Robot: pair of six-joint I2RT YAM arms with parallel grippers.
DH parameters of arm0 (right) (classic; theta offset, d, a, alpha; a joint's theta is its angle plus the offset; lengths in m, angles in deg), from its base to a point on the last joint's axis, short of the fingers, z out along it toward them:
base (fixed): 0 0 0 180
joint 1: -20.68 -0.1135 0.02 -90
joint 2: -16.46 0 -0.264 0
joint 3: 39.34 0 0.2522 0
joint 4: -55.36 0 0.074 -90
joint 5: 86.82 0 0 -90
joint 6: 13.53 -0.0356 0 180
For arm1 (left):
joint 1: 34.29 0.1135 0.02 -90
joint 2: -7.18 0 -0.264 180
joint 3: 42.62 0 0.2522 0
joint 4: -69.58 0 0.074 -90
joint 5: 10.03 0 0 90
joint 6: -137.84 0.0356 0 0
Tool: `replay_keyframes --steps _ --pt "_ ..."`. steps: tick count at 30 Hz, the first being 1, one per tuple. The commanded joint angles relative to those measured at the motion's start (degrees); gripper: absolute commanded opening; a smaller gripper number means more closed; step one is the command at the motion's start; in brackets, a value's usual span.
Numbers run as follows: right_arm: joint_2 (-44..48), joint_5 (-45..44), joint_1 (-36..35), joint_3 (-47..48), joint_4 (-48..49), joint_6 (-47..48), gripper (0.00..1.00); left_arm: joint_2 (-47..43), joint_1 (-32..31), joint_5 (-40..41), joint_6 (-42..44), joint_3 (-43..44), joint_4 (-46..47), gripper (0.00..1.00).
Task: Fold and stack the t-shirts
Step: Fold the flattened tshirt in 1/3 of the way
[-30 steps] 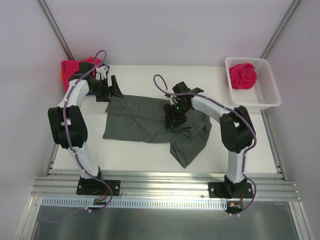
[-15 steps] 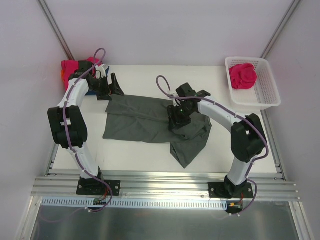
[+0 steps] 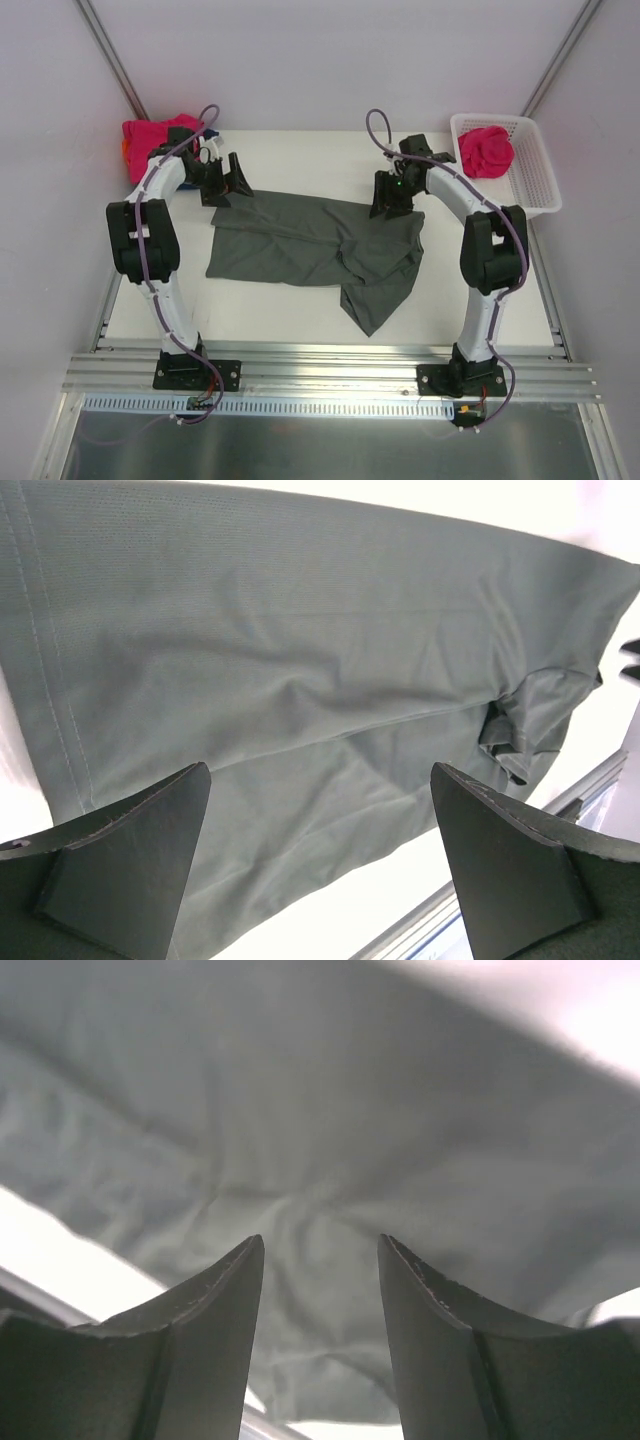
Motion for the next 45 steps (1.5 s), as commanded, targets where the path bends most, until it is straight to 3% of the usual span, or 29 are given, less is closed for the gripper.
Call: replay_keyframes --steps 1,21,31,45 --pt "-4.08 0.84 3.07 5.18 -0.79 -0.37 0.53 1.29 -1.52 -0.61 1.25 2.43 -1.09 0.93" --pt "-9.37 1.81 8.70 1.59 -0.70 -3.35 0.58 12.98 -4.60 3.35 1.43 9.38 -2.14 0.93" --pt "-15.69 -1.80 10.99 11.78 -0.26 -3.18 0.59 17.63 -4.60 4.23 0.46 14.12 -2.14 0.94" --pt "-24.31 -2.15 10.90 25.75 0.44 -1.69 0.60 25.46 -4.86 7.30 0.81 28.00 -1.88 0.96"
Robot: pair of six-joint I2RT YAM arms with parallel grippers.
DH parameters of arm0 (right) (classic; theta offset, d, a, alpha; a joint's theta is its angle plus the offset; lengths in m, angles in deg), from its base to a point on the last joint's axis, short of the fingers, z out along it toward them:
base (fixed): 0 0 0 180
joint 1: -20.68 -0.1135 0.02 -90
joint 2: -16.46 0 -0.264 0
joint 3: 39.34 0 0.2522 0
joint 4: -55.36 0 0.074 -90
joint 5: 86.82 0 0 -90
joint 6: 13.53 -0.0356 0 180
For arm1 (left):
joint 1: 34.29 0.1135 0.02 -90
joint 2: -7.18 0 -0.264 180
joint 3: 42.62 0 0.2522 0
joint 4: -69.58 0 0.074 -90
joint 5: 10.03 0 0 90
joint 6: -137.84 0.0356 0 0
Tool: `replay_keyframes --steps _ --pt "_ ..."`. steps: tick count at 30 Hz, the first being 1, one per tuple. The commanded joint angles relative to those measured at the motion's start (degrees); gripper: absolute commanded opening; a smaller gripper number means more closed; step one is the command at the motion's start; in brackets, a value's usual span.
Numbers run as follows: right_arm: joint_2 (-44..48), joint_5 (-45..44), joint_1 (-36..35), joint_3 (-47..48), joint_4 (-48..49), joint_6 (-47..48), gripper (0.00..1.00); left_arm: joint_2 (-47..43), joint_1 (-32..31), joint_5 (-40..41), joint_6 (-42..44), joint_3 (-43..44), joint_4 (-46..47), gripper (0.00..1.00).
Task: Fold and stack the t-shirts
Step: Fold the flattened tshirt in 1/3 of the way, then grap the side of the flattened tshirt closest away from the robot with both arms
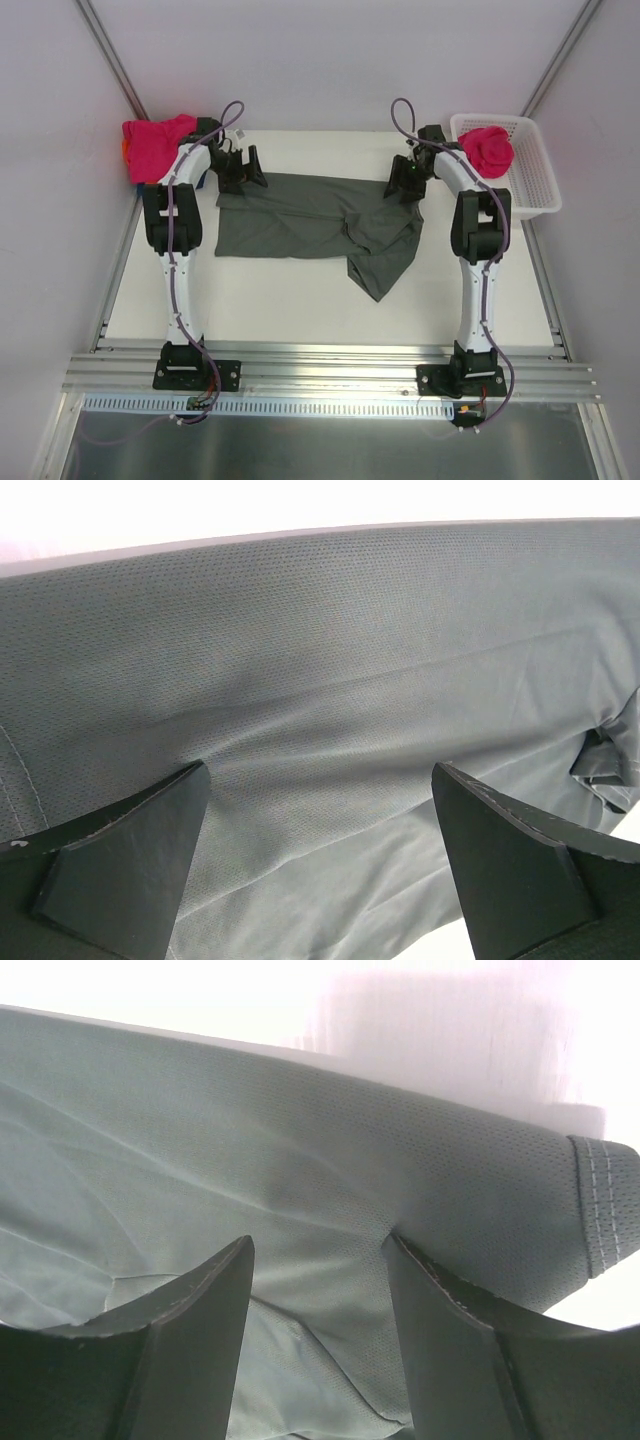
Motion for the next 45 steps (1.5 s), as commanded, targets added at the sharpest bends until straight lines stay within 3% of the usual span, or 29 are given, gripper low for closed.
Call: replay_keyframes --steps 1,11,18,23,25,33,34,39,42,45 --pt "-2.10 -1.69 0.15 4.57 0.49 1.27 0.60 2.51 -0.40 2.24 0.40 4.68 -0.30 0.95" --pt "-5.54 -5.56 0.94 12.32 1.54 1.88 0.63 3.31 -0.58 1.97 0.66 5.75 -0.30 0.95" --pt "-0.99 -4.77 0.68 9.96 1.28 2.59 0.63 1.21 -0.93 1.00 1.36 6.02 -0.30 0.95" --pt "7.37 -6.44 -0.38 5.21 1.19 2.85 0.63 -8.01 -2.50 8.28 1.98 4.00 -0.48 0.99" --pt "11.78 -7.23 -0.99 2.57 0.31 1.80 0.63 -16.09 -2.69 10.76 1.28 0.65 -0.65 0.99" --pt "29.60 -1.80 -2.93 -19.73 -3.02 -2.67 0.63 -35.88 -2.60 13.05 2.24 -20.60 -2.58 0.98" --pt "32.23 0.74 -3.19 -22.02 -3.72 -3.38 0.63 -38.68 -2.51 12.09 2.33 -22.44 -2.94 0.97" --pt "38.75 4.63 -4.42 -34.42 -5.49 -5.59 0.63 -43.09 -1.46 6.90 -0.04 -33.87 -4.26 0.68" --pt "40.87 4.99 -5.12 -40.40 -5.58 -6.47 0.62 -42.92 1.26 4.08 -2.50 -39.15 -4.61 0.65" --pt "40.96 4.72 -6.70 -43.57 -5.40 -6.47 0.58 -41.96 3.37 3.12 -4.09 -43.11 -4.61 0.54"
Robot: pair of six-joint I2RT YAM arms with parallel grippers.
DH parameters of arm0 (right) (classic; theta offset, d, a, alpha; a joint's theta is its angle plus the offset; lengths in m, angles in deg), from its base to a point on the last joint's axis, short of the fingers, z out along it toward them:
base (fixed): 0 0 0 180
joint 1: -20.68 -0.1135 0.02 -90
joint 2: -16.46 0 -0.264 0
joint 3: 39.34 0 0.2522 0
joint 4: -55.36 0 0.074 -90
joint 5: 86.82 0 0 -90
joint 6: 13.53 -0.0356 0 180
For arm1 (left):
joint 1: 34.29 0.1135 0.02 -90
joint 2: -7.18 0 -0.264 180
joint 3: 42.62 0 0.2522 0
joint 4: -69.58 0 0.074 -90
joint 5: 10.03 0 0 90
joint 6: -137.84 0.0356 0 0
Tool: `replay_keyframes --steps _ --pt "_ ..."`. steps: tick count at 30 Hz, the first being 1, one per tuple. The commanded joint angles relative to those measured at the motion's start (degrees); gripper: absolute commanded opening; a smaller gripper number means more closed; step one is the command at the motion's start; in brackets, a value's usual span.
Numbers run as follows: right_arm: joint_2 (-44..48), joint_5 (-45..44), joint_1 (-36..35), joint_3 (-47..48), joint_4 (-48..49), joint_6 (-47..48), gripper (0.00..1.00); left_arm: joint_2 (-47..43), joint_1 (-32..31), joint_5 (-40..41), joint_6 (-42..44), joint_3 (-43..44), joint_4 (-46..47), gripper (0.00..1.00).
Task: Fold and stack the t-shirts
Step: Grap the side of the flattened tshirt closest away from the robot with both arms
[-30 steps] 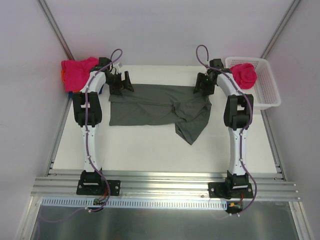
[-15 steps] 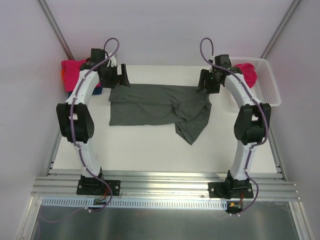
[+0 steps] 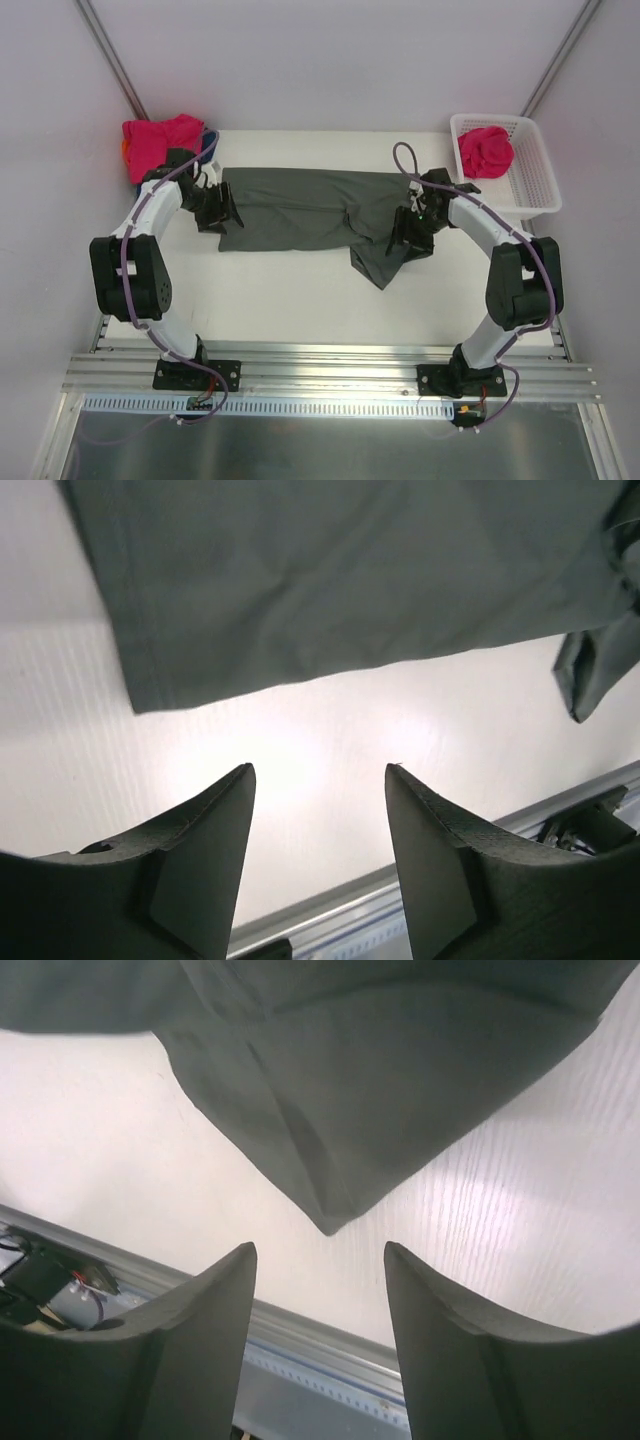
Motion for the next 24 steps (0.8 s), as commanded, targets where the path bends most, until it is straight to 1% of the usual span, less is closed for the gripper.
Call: replay_keyframes --steps 1,4,5,8,13,16,24 --pt "2.51 1.84 -2.57 -1.37 -1.27 -1.85 0.57 1.36 2.85 -3.07 -3.23 -3.35 -2.23 0.55" --pt "1.37 1.58 -5.03 -0.93 -1.71 -1.77 0.56 3.73 4.35 -4.39 -3.33 -4.77 -3.28 0.56" --pt "1.02 1.57 -5.57 -0.24 -1.71 -1.77 0.56 4.44 4.53 -4.39 -3.24 -4.68 -3.54 0.59" --pt "-0.12 1.14 -7.94 0.21 -1.80 -2.20 0.56 7.60 5.05 -5.00 -2.97 -3.45 -4.42 0.60" --pt "-1.09 2.45 -11.10 -2.25 -0.75 -3.96 0.55 11.12 5.58 -5.62 -3.68 -1.08 -4.60 0.60" --pt "-1.27 2.89 -11.72 -4.35 0.13 -4.58 0.55 12.17 6.02 -6.32 -3.94 -0.81 -4.78 0.60" --pt "-1.97 0.96 -10.76 -5.94 0.05 -2.91 0.56 14.81 6.72 -5.18 -3.59 0.68 -4.60 0.60"
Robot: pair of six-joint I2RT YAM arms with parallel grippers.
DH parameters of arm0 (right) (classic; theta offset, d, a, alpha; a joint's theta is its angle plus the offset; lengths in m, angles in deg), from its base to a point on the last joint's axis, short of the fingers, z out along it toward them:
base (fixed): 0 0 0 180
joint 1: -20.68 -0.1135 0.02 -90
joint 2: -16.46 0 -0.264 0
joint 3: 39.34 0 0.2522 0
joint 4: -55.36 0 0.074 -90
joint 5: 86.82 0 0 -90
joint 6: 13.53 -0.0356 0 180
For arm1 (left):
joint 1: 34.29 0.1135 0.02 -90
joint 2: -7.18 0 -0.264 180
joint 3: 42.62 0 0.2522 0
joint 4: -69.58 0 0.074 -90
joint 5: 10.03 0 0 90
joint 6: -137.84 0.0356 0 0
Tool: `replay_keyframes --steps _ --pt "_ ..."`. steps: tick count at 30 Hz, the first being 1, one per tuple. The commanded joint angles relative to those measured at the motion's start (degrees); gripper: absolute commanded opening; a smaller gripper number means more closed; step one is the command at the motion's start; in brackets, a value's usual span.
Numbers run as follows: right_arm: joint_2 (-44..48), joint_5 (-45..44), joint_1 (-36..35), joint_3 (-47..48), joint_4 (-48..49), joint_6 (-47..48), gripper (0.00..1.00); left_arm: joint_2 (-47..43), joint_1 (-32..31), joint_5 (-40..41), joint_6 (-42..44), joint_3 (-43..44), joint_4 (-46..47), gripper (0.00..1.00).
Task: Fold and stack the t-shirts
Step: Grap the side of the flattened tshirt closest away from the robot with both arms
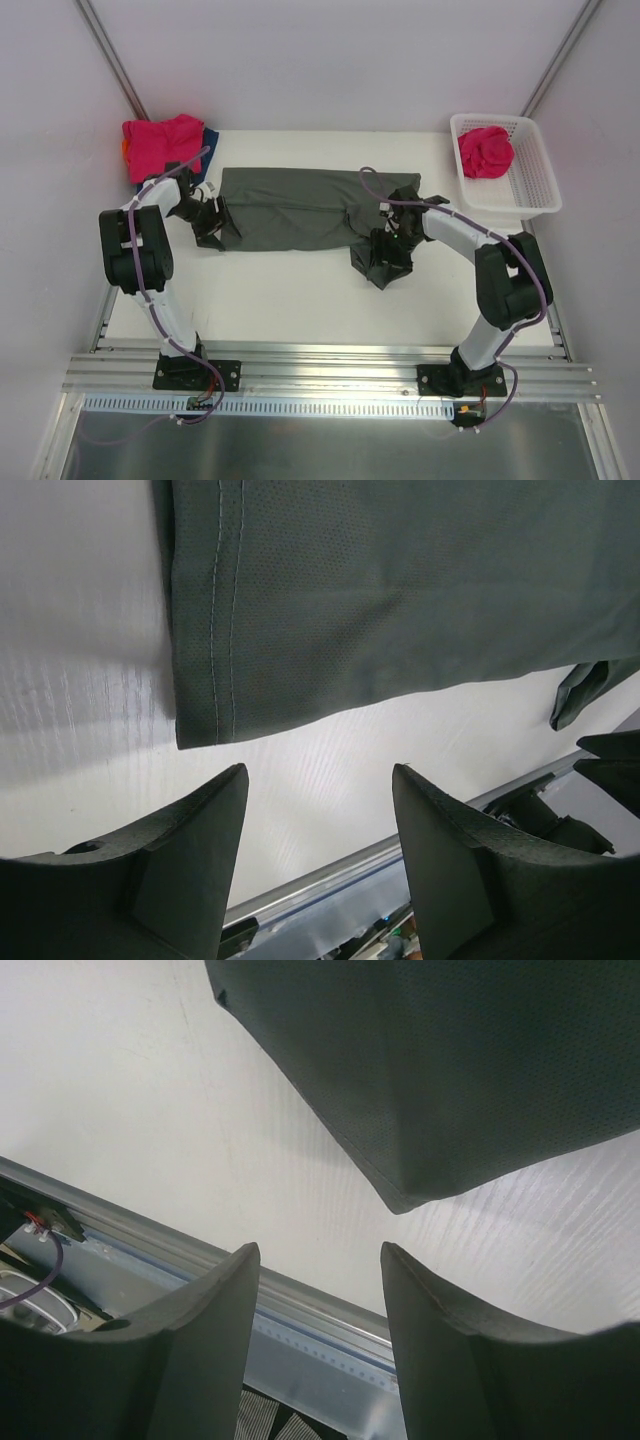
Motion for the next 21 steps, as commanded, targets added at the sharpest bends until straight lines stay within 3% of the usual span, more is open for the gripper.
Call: replay_keyframes --steps 1,14,21 --pt "-0.68 -0.79 0.76 -0.24 -0.39 0.15 0.56 1.61 0.60 -0.26 -0.31 2.49 -1.52 0.60" --pt "-5.08 -2.72 3.84 -0.41 -0.04 2.35 0.56 4.17 0.87 0.00 -0.22 4.08 -1.34 0.59" --pt "-6.40 -2.46 3.66 0.11 0.75 2.00 0.56 -1.01 3.06 1.06 -0.40 3.12 -1.69 0.58"
